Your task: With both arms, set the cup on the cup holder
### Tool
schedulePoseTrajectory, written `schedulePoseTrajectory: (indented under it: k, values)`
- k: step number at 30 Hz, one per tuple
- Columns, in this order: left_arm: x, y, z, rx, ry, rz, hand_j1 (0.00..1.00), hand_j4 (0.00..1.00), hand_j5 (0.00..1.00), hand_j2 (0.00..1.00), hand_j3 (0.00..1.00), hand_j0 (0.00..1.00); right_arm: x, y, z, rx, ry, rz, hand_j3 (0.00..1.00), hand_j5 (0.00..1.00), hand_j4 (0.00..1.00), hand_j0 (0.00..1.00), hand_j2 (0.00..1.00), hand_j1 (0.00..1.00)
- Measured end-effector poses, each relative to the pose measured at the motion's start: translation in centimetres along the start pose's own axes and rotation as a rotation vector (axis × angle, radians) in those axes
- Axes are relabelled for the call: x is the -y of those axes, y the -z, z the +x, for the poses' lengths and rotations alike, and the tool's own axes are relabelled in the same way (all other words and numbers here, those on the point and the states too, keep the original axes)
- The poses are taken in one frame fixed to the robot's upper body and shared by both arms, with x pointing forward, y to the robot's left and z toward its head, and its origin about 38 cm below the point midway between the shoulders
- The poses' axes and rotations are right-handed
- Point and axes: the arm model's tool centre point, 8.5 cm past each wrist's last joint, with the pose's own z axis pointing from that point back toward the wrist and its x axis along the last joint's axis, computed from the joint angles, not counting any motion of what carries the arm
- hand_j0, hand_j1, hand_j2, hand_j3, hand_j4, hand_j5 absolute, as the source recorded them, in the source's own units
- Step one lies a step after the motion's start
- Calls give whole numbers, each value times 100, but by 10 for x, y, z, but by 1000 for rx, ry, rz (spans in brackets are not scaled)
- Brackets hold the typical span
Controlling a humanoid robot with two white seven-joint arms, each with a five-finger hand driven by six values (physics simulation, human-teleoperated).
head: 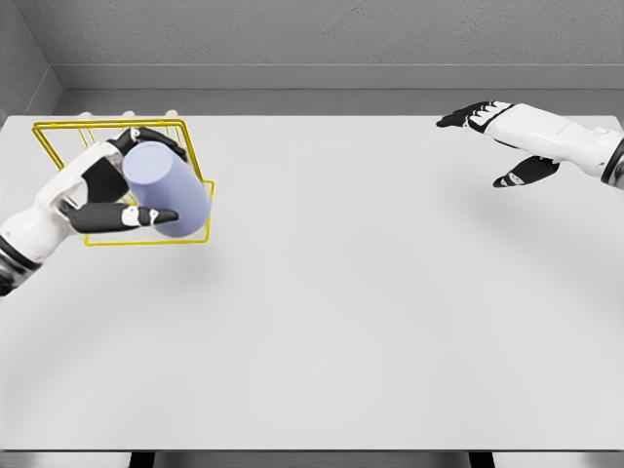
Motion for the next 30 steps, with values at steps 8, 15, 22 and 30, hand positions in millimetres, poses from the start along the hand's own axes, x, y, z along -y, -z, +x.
schedulePoseTrajectory:
  k: [8, 15, 22, 30]
  values:
    - [-7, -8, 2, -21, 12, 11, 43, 43, 43, 43, 43, 43, 0, 0, 0, 0, 0, 0, 100, 100, 100, 100, 100, 100]
    - [-20, -16, 8, -39, 35, 38, 43, 43, 43, 43, 43, 43, 0, 0, 0, 0, 0, 0, 100, 100, 100, 100, 100, 100]
    - [-33, -16, 16, -28, 56, 64, 43, 43, 43, 43, 43, 43, 0, 1, 0, 1, 0, 0, 100, 100, 100, 100, 100, 100]
    - [-36, -17, 13, -21, 47, 83, 43, 43, 43, 43, 43, 43, 0, 1, 0, 1, 1, 0, 100, 100, 100, 100, 100, 100]
